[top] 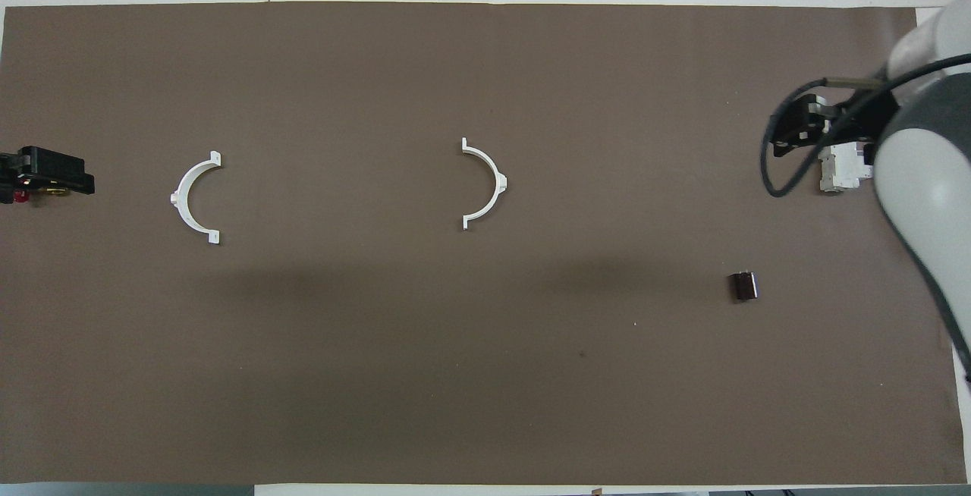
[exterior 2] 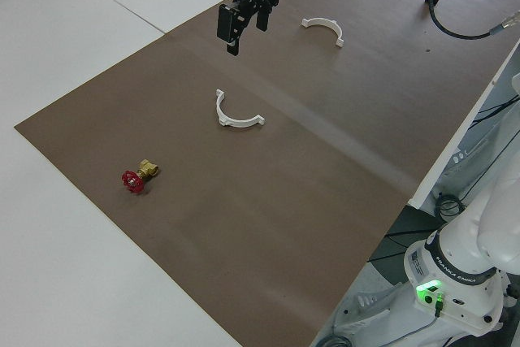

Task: Assemble drain pipe with both arms
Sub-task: 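Grasp the other white clamp half with the left gripper, then carry the clamp half with the left gripper toward the centered half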

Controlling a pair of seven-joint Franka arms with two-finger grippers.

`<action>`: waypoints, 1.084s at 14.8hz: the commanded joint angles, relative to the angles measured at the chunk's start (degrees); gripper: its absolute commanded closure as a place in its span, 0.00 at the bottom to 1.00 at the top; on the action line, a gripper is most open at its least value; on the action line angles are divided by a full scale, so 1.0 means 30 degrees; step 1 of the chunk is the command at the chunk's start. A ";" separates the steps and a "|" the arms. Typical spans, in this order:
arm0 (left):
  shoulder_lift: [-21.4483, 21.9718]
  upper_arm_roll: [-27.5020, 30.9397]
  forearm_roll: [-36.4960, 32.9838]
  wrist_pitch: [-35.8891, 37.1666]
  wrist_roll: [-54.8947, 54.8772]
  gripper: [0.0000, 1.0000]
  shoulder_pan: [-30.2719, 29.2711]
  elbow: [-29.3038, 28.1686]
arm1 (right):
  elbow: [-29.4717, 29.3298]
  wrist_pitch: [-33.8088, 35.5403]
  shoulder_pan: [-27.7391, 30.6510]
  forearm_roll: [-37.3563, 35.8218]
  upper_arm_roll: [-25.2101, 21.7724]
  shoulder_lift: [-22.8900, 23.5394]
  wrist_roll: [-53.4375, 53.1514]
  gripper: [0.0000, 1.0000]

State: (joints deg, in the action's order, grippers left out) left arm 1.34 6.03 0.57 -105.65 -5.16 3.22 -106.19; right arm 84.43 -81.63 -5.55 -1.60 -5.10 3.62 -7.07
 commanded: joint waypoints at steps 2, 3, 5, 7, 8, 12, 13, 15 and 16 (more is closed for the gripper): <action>-0.1495 0.0010 -0.0191 -0.3008 -0.0769 0.00 -0.0137 -0.1163 | 0.2292 -0.0359 0.0326 -0.0140 0.0294 -0.0970 0.0774 0.00; -0.1849 0.0010 -0.0191 -0.4061 -0.0769 0.00 -0.0166 -0.1541 | 0.2703 -0.0533 0.0384 -0.0053 0.0294 -0.1089 0.0774 0.00; -0.2728 0.0010 -0.0191 -0.5880 -0.0769 0.00 -0.0370 -0.2129 | 0.3203 -0.1205 0.0588 0.0007 0.0294 -0.1324 0.1647 0.00; -0.3606 0.0010 -0.0191 -0.6996 -0.0857 0.00 -0.0488 -0.2190 | 0.3787 -0.1762 0.0706 0.0007 0.0265 -0.1966 0.2150 0.00; -0.3958 0.0010 -0.0191 -0.7465 -0.0857 0.00 -0.0489 -0.2190 | 0.4226 -0.1910 0.0706 0.0007 0.0265 -0.2317 0.2063 0.00; -0.5244 0.0010 -0.0191 -0.9660 -0.0829 0.00 -0.0257 -0.3155 | 0.4555 -0.2698 0.0706 0.0007 0.0265 -0.2411 0.2062 0.00; -0.5628 0.0010 -0.0191 -0.9812 -0.0828 0.00 -0.0138 -0.3156 | 0.4524 -0.2877 0.0764 0.0007 0.0236 -0.2350 0.2092 0.00; -0.5778 0.0010 -0.0191 -0.9785 -0.0828 0.00 -0.0166 -0.3301 | 0.4406 -0.3082 0.1144 0.0065 0.0148 -0.2030 0.2150 0.00; -0.5720 0.0010 -0.0191 -0.9813 -0.0828 0.05 -0.0166 -0.3680 | 0.4406 -0.3228 0.1320 0.0066 0.0147 -0.2027 0.2150 0.00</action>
State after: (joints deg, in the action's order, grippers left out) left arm -16.29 5.68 0.56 -133.46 -7.08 2.33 -115.25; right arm 96.67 -89.57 -3.52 -1.60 -5.03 -2.46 -2.37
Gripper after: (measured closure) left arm 0.000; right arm 0.000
